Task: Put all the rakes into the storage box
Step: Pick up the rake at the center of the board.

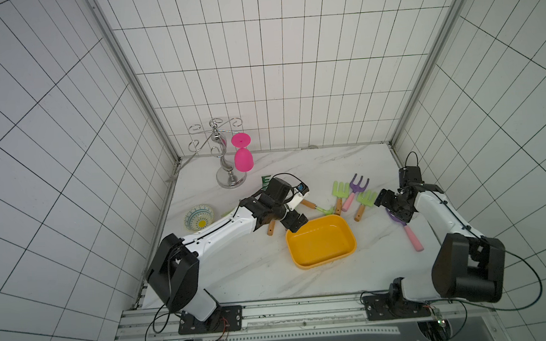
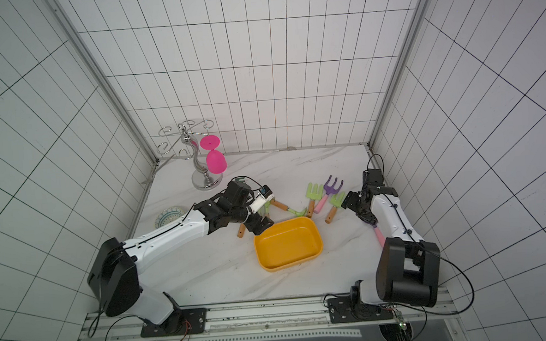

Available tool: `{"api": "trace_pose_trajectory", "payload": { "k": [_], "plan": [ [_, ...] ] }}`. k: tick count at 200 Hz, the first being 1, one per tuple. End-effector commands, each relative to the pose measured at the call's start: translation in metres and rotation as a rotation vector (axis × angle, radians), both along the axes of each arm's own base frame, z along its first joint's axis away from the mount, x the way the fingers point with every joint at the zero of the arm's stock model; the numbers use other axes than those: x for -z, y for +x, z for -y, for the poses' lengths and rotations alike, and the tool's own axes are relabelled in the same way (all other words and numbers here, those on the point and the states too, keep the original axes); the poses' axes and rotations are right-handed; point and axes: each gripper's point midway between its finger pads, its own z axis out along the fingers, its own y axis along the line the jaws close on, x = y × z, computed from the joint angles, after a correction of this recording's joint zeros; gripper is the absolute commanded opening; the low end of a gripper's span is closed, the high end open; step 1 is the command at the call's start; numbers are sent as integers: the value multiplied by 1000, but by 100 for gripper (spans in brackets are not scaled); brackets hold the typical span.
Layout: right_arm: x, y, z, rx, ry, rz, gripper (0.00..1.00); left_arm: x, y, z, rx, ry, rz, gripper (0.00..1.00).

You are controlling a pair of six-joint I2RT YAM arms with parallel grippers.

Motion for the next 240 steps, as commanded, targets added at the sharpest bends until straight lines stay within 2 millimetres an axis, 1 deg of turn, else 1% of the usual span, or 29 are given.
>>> {"api": "trace_pose_trajectory", "payload": {
  "k": [1, 18, 44, 61, 90, 107, 135, 147, 157, 176, 186, 208, 220, 235, 240],
  "plan": [
    [17, 1, -31, -28, 55, -63, 85, 1, -1, 6, 41, 24, 12, 90],
    [28, 10, -40, -36, 57, -95, 83, 11, -3, 8, 47, 39, -8, 89],
    [40, 19, -39, -8, 32, -106, 81, 26, -6, 15, 59, 74, -20, 88],
    [46, 25, -40, 1, 39, -103, 79, 32, -7, 16, 54, 108, -33, 87],
    [57, 35, -42, 10, 46, -101, 76, 37, 4, 20, 33, 145, -19, 86],
    [62, 41, -41, 19, 43, -104, 76, 46, 13, 21, 18, 191, -17, 85],
    [69, 54, -42, 24, 41, -129, 70, 62, 23, 24, -15, 250, -44, 80],
    [72, 57, -43, 22, 41, -142, 68, 70, 24, 27, -23, 271, -64, 78],
    [74, 57, -44, 17, 37, -152, 65, 74, 23, 31, -21, 282, -71, 77],
    [75, 53, -42, 10, 16, -164, 63, 80, 18, 40, -2, 295, -69, 76],
    [75, 49, -40, 7, 0, -168, 59, 83, 16, 43, 1, 312, -65, 75],
    [78, 39, -38, -4, -26, -181, 53, 93, 9, 48, 13, 352, -74, 73],
    [80, 35, -37, -14, -34, -192, 47, 98, 7, 50, 11, 363, -87, 71],
    [82, 32, -37, -27, -43, -202, 44, 102, 4, 51, 2, 369, -105, 67],
    [83, 31, -37, -32, -46, -204, 41, 102, 4, 51, -6, 369, -112, 66]
  ]
}}
